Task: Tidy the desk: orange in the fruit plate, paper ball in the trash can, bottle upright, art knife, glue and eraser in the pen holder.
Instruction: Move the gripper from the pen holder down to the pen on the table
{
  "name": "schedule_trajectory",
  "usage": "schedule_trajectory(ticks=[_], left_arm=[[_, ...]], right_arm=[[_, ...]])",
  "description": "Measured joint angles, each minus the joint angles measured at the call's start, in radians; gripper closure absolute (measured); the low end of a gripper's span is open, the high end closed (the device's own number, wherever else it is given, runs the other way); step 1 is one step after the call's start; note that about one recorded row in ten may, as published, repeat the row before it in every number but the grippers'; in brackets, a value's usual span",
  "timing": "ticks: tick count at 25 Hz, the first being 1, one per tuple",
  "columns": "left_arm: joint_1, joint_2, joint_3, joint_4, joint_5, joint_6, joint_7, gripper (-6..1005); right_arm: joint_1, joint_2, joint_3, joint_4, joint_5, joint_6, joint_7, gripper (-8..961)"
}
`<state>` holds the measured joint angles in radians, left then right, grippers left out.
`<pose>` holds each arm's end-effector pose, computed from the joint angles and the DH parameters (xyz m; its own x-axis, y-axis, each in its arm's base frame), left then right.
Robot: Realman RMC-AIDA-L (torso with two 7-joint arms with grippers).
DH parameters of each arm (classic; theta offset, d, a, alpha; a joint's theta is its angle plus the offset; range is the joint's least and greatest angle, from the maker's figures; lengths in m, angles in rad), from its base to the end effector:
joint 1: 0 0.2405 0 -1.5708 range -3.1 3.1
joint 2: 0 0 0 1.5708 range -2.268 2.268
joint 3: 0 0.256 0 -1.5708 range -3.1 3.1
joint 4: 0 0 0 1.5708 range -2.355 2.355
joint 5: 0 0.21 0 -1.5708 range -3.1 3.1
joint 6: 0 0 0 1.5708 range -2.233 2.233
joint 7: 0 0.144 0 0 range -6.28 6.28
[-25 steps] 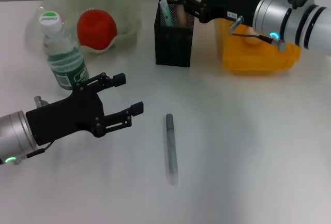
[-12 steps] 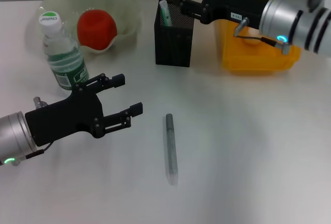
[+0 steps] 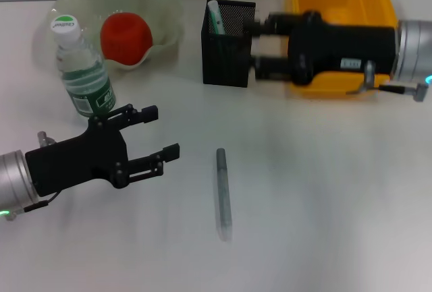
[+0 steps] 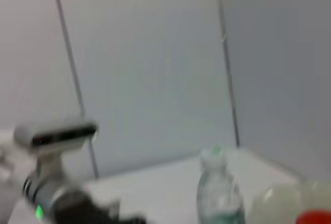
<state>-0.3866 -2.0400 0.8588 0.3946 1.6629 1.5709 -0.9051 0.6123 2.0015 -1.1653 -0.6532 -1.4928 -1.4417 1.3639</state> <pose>-0.2942 0.2769 -0.0221 0.7662 0.1360 0.6281 0.3622 -0.8987 -0.2472 0.1852 0.3646 -0.0053 0.7919 -0.1527 -0.5912 -0.2687 -0.9566 -0.1128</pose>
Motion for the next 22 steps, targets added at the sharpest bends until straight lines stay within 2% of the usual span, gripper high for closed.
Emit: schedule_trajectory(ticks=[3,4,5,6,10,11,14,16,18,19,20,21,22], left_arm=[[0.002,0.003,0.000,0.001,0.002,0.001,-0.002,214],[0.003,0.011,0.000,0.003,0.011,0.002,-0.009,214],[0.003,0.011,0.000,0.003,0.011,0.002,-0.009,214],[0.004,0.016,0.000,0.004,0.026,0.004,-0.021,214],[0.001,0.032,0.000,0.006,0.070,0.022,-0.051,214],[0.000,0.041,0.000,0.009,0.088,0.036,-0.061,214],[0.000,0.045,0.000,0.021,0.104,0.047,-0.063,214],[0.003,0.046,0.000,0.043,0.118,0.051,-0.063,214],[0.003,0.046,0.000,0.046,0.122,0.051,-0.063,214],[0.002,0.045,0.000,0.047,0.129,0.052,-0.063,214],[0.002,0.045,0.000,0.047,0.129,0.052,-0.063,214],[0.001,0.045,-0.001,0.048,0.129,0.052,-0.063,214],[0.001,0.045,-0.001,0.048,0.130,0.052,-0.063,214]], right_arm=[[0.010,0.002,0.006,-0.038,-0.137,-0.009,0.036,322],[0.017,0.004,0.005,-0.048,-0.176,-0.009,0.045,323],[0.017,0.004,0.005,-0.048,-0.176,-0.009,0.045,323],[0.035,0.008,0.001,-0.068,-0.271,-0.008,0.058,323],[0.097,0.025,-0.003,-0.094,-0.447,-0.006,0.070,325],[0.113,0.029,-0.003,-0.099,-0.486,-0.007,0.070,326],[0.149,0.040,-0.011,-0.112,-0.570,-0.012,0.065,327],[0.191,0.052,-0.062,-0.131,-0.642,-0.016,0.048,328],[0.203,0.054,-0.083,-0.137,-0.655,-0.016,0.040,330],[0.225,0.060,-0.140,-0.149,-0.674,-0.017,0.023,330],[0.225,0.060,-0.140,-0.149,-0.674,-0.017,0.023,331],[0.250,0.064,-0.200,-0.162,-0.691,-0.016,0.010,331],[0.250,0.064,-0.200,-0.162,-0.691,-0.016,0.010,332]])
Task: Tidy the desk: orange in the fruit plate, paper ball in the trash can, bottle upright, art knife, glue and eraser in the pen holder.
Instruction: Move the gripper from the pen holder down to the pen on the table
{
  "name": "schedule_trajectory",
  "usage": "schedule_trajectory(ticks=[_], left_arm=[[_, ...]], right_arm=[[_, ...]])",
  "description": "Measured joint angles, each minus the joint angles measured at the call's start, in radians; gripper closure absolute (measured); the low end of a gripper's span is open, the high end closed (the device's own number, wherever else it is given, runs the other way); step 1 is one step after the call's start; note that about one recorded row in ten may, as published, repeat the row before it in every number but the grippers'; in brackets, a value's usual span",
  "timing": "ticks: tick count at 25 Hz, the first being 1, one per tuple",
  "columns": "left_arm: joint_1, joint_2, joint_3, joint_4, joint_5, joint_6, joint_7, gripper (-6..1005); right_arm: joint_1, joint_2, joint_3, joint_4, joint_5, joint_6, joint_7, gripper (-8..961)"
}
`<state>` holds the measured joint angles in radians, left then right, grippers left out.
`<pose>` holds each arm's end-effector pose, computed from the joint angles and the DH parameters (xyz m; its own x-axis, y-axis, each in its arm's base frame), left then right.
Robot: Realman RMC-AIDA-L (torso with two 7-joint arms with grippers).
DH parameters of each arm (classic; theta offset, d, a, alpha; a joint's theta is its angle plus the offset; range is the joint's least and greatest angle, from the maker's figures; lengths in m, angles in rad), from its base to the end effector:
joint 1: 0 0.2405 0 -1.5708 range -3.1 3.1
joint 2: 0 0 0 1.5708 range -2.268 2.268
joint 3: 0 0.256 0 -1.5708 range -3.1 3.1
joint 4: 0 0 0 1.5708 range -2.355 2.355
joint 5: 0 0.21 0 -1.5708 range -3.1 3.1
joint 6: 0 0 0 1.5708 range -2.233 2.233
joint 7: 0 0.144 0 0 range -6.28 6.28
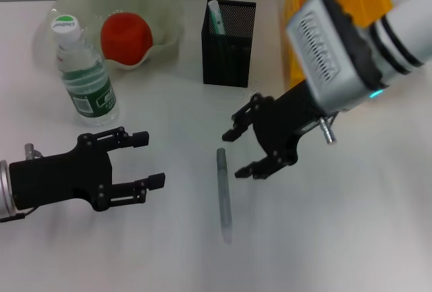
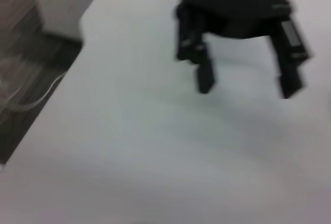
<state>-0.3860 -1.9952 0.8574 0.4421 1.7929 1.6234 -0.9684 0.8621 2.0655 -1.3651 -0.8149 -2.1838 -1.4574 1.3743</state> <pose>-0.3050 0.2703 -0.0079 0.8232 0.1734 0.5407 0.3128 -0.9332 -0.1770 0.1427 0.3660 -0.0645 0.9440 0.3162 0.0938 0.3067 -0.9462 0.1037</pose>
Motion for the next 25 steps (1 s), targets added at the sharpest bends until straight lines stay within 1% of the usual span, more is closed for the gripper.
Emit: schedule_trajectory(ticks=[1,3,4,7,8,11,12,13,14,15,18,19,21,23,24,25], left_arm=[[-0.002,-0.001,-0.003,0.000,0.000,0.000,-0.001,214],[-0.004,-0.006,-0.008,0.000,0.001,-0.009,-0.002,214],[-0.004,-0.006,-0.008,0.000,0.001,-0.009,-0.002,214],[-0.001,-0.011,-0.008,0.000,0.001,-0.017,-0.002,214],[-0.001,-0.011,-0.008,0.000,0.001,-0.017,-0.002,214],[0.003,-0.012,-0.008,-0.001,0.001,-0.018,-0.003,214],[0.003,-0.012,-0.008,-0.002,0.000,-0.018,-0.003,214],[0.004,-0.012,-0.008,-0.003,0.000,-0.017,-0.004,214],[0.006,-0.012,-0.008,-0.006,-0.002,-0.017,-0.005,214],[0.006,-0.012,-0.008,-0.006,-0.002,-0.017,-0.005,214],[0.010,-0.013,-0.008,-0.007,-0.005,-0.017,-0.006,214],[0.013,-0.018,-0.009,-0.005,-0.006,-0.018,-0.006,214],[0.015,-0.020,-0.012,-0.004,-0.006,-0.018,-0.006,214],[0.015,-0.021,-0.017,-0.003,-0.007,-0.018,-0.006,214],[0.015,-0.022,-0.019,-0.004,-0.007,-0.018,-0.006,214],[0.016,-0.022,-0.020,-0.005,-0.007,-0.017,-0.006,214]], right_arm=[[0.009,0.002,-0.019,-0.003,-0.005,0.000,-0.004,332],[0.052,0.012,-0.103,-0.008,-0.034,0.010,-0.038,333],[0.052,0.012,-0.103,-0.008,-0.034,0.010,-0.038,334],[0.077,0.015,-0.159,-0.010,-0.046,0.015,-0.055,338],[0.077,0.015,-0.159,-0.010,-0.046,0.015,-0.055,340],[0.101,0.019,-0.214,-0.011,-0.048,0.016,-0.070,348],[0.117,0.021,-0.248,-0.012,-0.049,0.016,-0.078,350],[0.117,0.021,-0.248,-0.012,-0.049,0.016,-0.078,353],[0.132,0.023,-0.285,-0.013,-0.049,0.016,-0.080,355],[0.132,0.023,-0.285,-0.013,-0.049,0.016,-0.080,358],[0.147,0.026,-0.345,-0.013,-0.048,0.034,-0.091,365],[0.152,0.027,-0.389,-0.013,-0.043,0.057,-0.096,368],[0.157,0.027,-0.435,-0.013,-0.035,0.085,-0.097,377],[0.158,0.027,-0.453,-0.013,-0.031,0.096,-0.097,385],[0.162,0.027,-0.500,-0.014,-0.019,0.122,-0.097,389],[0.162,0.027,-0.500,-0.014,-0.019,0.122,-0.097,394]])
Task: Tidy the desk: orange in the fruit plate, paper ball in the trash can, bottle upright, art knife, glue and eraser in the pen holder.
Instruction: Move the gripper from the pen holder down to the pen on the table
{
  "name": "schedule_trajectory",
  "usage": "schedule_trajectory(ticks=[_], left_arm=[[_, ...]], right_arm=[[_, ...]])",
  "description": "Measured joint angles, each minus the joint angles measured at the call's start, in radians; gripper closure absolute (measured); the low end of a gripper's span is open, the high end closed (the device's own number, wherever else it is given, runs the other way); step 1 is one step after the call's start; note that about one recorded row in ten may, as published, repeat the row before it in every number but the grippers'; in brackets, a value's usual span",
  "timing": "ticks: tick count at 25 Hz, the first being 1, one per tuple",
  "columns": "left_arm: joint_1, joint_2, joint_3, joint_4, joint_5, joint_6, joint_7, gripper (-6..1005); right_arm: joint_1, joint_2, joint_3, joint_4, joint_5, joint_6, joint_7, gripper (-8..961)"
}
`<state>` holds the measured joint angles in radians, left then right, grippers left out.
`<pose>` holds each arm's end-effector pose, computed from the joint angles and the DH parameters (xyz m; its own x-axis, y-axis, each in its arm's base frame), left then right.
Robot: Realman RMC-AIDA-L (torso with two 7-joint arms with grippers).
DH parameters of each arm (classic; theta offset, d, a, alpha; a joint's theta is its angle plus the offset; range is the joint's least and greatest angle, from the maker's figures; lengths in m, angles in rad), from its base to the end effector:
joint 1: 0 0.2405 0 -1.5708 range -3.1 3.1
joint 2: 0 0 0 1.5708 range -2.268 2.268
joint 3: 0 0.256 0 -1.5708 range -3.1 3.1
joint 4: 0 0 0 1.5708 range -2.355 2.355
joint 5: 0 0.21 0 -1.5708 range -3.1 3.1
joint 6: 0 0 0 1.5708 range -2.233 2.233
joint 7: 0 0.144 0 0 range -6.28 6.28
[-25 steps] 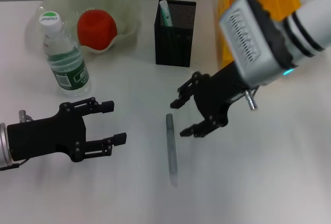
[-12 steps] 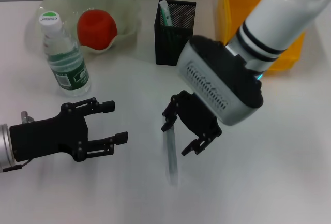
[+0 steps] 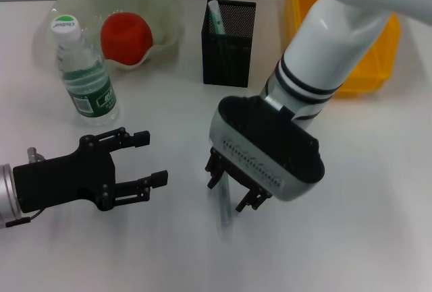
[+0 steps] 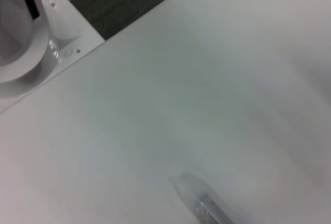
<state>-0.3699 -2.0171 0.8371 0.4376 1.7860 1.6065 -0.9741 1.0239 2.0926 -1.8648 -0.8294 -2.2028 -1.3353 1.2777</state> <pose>-0.3063 0.2667 -0.0143 0.8018 0.1985 0.5637 0.3567 -0.9158 -0.1848 0.1065 0.3398 -0.1244 0.5862 0.7790 0.2227 0.6709 -0.6208 0.4057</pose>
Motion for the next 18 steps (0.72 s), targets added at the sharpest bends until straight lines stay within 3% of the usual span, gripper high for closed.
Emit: schedule_trajectory(ticks=[4,12,18], left_arm=[[0.002,0.000,-0.002,-0.001,-0.001,0.003,0.000,214],[0.005,0.000,-0.016,-0.002,-0.001,0.004,0.000,214],[0.008,0.000,-0.016,0.002,-0.001,0.004,0.000,214]], right_arm=[[0.004,0.000,-0.067,-0.007,0.008,0.038,0.000,414],[0.011,0.000,-0.093,-0.012,0.017,0.048,-0.007,455],[0.014,0.000,-0.119,-0.013,0.017,0.048,-0.009,588]])
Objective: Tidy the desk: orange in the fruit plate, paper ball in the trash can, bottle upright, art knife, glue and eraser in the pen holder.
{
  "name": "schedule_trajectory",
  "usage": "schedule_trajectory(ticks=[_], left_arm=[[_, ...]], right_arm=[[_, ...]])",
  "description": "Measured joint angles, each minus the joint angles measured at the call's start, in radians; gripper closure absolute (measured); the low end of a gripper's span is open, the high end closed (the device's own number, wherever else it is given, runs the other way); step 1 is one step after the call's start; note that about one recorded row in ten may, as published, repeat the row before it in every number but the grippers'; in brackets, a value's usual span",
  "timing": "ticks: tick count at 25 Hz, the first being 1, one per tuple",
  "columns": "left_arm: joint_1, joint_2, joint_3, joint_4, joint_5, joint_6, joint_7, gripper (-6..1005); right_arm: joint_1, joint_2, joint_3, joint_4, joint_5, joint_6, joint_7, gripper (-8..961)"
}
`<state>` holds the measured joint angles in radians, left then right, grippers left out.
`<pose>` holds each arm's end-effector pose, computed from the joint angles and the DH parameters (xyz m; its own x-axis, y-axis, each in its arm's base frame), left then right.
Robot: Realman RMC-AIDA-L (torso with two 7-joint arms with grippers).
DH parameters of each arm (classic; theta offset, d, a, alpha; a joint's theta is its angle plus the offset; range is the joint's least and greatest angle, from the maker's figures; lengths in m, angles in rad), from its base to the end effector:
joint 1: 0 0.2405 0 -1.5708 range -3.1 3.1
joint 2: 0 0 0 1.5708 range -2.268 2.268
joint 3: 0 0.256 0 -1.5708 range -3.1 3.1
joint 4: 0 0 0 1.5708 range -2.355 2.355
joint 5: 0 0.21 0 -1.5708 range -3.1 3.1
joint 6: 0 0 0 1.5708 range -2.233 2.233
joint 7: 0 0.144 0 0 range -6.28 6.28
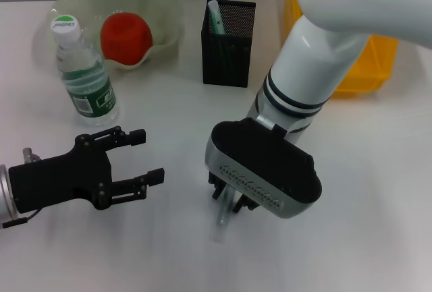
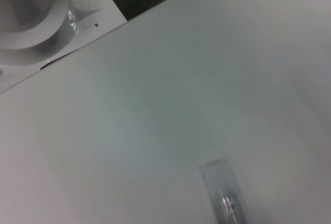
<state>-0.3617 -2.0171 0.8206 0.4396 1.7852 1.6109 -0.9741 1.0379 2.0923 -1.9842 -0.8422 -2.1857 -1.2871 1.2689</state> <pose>-0.3084 0.2655 -0.0118 0.7951 0.2000 0.5726 0.3687 -0.9090 -0.1944 0.1063 0.3318 -0.1359 0.4978 0.8389 0.2202 0.7114 -0.5402 0.4496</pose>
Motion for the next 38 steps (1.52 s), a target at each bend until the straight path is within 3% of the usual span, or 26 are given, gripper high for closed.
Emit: schedule_trajectory(ticks=[1,12,18,23,25,27,30,34,38], left_arm=[[0.000,0.000,0.000,0.000,0.000,0.000,0.000,214],[0.001,0.002,-0.009,0.002,0.000,0.014,0.000,214],[0.003,0.007,-0.017,0.002,0.000,0.030,0.000,214],[0.004,0.008,-0.026,0.002,0.000,0.036,-0.001,214],[0.005,0.010,-0.042,0.002,-0.001,0.058,-0.002,214],[0.005,0.012,-0.047,0.002,-0.001,0.074,-0.009,214],[0.005,0.014,-0.049,0.002,-0.001,0.079,-0.012,214],[0.006,0.009,-0.058,0.001,-0.001,0.084,-0.011,214],[0.008,-0.010,-0.060,0.000,-0.001,0.068,0.009,214]], right_arm=[[0.000,0.000,-0.004,0.000,0.000,0.000,0.000,627],[0.000,0.000,-0.028,0.000,0.000,0.014,0.011,702],[-0.009,0.000,0.023,-0.021,-0.003,-0.026,0.035,809],[-0.013,-0.007,0.185,-0.029,-0.019,-0.130,0.052,811],[-0.045,-0.011,0.368,-0.032,-0.075,-0.153,0.059,812],[-0.057,-0.012,0.414,-0.033,-0.083,-0.154,0.059,813],[-0.127,-0.014,0.566,-0.065,-0.084,-0.155,0.062,814],[-0.195,-0.011,0.663,-0.100,-0.042,-0.156,0.064,814],[-0.295,-0.013,0.769,-0.102,0.145,-0.154,0.064,816]])
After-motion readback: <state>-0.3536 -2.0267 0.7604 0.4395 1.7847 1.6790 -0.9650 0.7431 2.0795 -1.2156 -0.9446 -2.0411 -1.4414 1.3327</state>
